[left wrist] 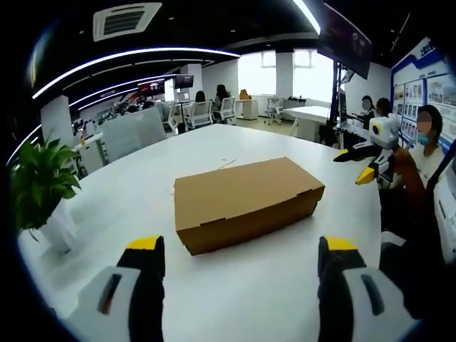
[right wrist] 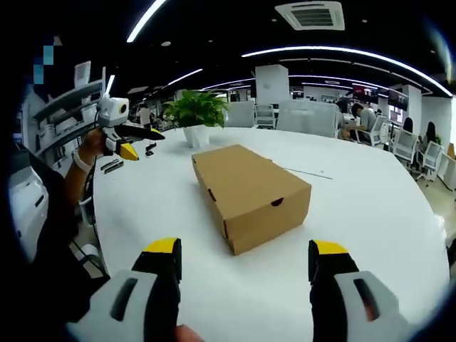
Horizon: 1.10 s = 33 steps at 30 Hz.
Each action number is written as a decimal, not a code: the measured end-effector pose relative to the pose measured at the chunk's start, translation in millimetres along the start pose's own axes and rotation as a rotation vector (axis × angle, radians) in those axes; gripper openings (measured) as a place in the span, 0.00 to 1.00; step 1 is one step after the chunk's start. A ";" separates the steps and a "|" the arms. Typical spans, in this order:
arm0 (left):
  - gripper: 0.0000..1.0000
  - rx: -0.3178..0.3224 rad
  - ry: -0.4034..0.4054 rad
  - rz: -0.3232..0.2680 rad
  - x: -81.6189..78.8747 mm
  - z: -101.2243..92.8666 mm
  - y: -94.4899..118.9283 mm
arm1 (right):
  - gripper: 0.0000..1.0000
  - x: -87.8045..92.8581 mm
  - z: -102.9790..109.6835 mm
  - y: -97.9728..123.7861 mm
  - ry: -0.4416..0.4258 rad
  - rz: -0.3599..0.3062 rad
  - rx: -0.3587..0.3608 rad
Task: Operate the shoe box by opening the lid, removing the specified soft item, and placing it in the target area until the item is outside and the box remains undamaged.
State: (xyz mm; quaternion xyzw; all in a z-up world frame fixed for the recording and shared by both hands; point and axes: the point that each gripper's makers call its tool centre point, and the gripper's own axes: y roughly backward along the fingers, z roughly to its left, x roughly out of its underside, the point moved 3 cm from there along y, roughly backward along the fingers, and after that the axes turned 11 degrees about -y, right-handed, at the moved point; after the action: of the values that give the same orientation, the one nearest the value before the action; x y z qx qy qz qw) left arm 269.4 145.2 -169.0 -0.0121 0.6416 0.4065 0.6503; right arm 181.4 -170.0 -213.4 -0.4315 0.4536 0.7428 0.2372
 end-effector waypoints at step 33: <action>0.85 0.163 0.052 0.022 -9.0 25.5 -32.3 | 0.76 -21.6 -3.5 -21.8 -0.179 -0.062 -0.087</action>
State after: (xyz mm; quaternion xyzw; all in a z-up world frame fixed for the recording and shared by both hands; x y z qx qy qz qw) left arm 309.4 132.6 -173.3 0.0373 0.6892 0.3597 0.6278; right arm 210.2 -161.8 -205.8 -0.3872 0.3844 0.7896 0.2808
